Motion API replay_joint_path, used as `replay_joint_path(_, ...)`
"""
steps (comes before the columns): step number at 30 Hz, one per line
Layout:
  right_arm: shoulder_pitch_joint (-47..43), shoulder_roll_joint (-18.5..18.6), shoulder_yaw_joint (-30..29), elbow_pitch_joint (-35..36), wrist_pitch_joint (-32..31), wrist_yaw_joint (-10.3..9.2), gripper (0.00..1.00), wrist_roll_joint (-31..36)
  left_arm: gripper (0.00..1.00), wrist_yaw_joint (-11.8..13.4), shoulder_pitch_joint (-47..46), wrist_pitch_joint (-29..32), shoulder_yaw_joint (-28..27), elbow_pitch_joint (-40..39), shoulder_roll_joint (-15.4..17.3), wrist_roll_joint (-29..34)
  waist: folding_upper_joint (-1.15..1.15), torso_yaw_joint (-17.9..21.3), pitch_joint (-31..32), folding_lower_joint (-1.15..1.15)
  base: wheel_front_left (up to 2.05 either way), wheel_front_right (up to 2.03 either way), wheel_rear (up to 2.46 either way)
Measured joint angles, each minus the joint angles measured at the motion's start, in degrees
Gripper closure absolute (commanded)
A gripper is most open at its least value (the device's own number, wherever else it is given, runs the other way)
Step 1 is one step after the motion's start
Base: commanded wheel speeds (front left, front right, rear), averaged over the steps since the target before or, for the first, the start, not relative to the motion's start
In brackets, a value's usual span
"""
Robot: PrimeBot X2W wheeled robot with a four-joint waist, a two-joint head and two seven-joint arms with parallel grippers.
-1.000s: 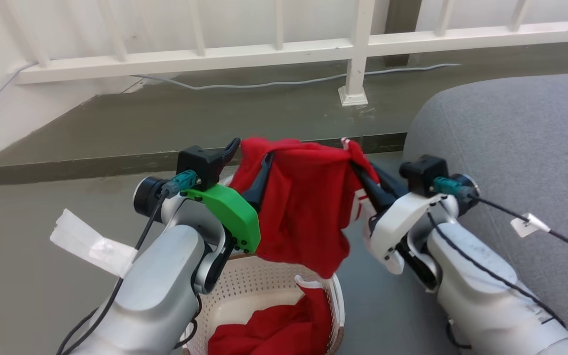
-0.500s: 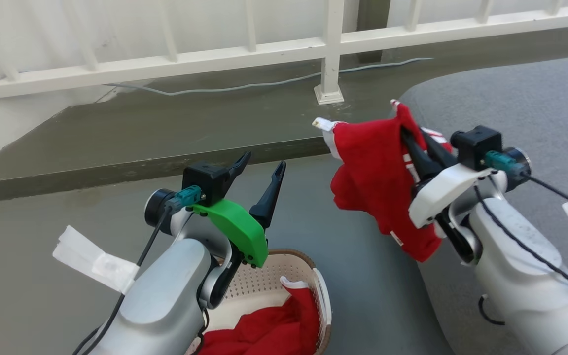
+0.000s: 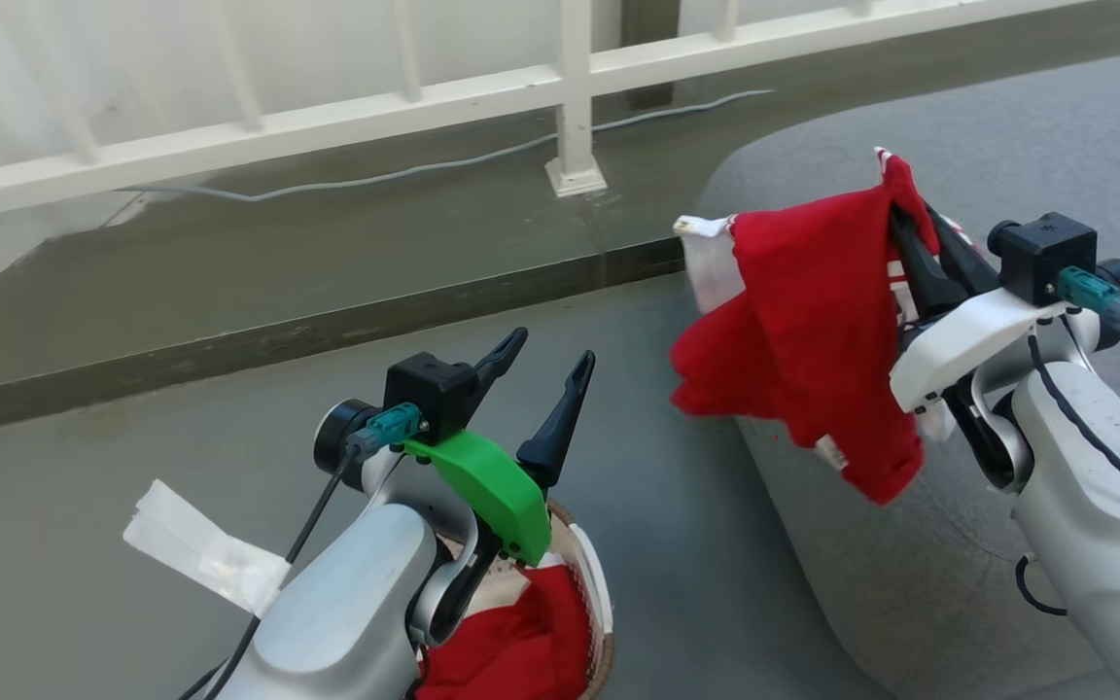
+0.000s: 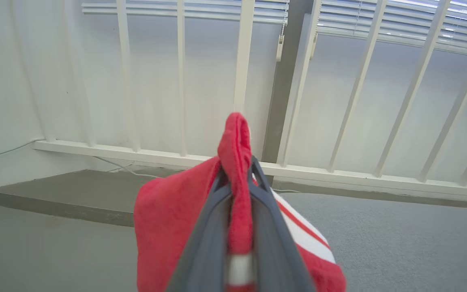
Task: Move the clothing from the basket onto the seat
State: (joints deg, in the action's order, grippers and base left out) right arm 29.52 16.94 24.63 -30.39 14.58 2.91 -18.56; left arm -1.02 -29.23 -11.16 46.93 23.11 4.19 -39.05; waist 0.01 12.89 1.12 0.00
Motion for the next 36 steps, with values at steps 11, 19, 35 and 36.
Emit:
replay_joint_path(11,-0.27,1.41,-1.34,1.45,0.00,-0.19,1.00,-0.03,0.00,0.00,1.24,-0.07,1.41,-1.66,0.01,0.47,0.00,6.38,-1.02,0.00,0.00,0.00,0.00)
replay_joint_path(19,-0.73,2.69,-2.91,2.75,0.00,-0.51,1.00,-0.20,0.00,0.01,1.33,-0.07,2.05,-3.43,0.00,1.04,0.00,11.95,-2.43,0.00,0.00,0.00,0.00)
replay_joint_path(35,0.48,4.07,-7.56,4.72,0.00,-1.33,1.00,-2.69,0.00,0.49,0.01,2.40,4.38,-6.14,0.36,4.37,0.00,15.48,-9.82,0.00,0.00,0.00,0.00)
replay_joint_path(36,1.44,4.24,-7.76,4.71,0.00,-1.31,1.00,-2.70,0.00,0.63,-0.40,2.78,4.38,-6.58,0.49,4.55,0.00,15.37,-10.39,0.00,0.00,0.00,0.00)
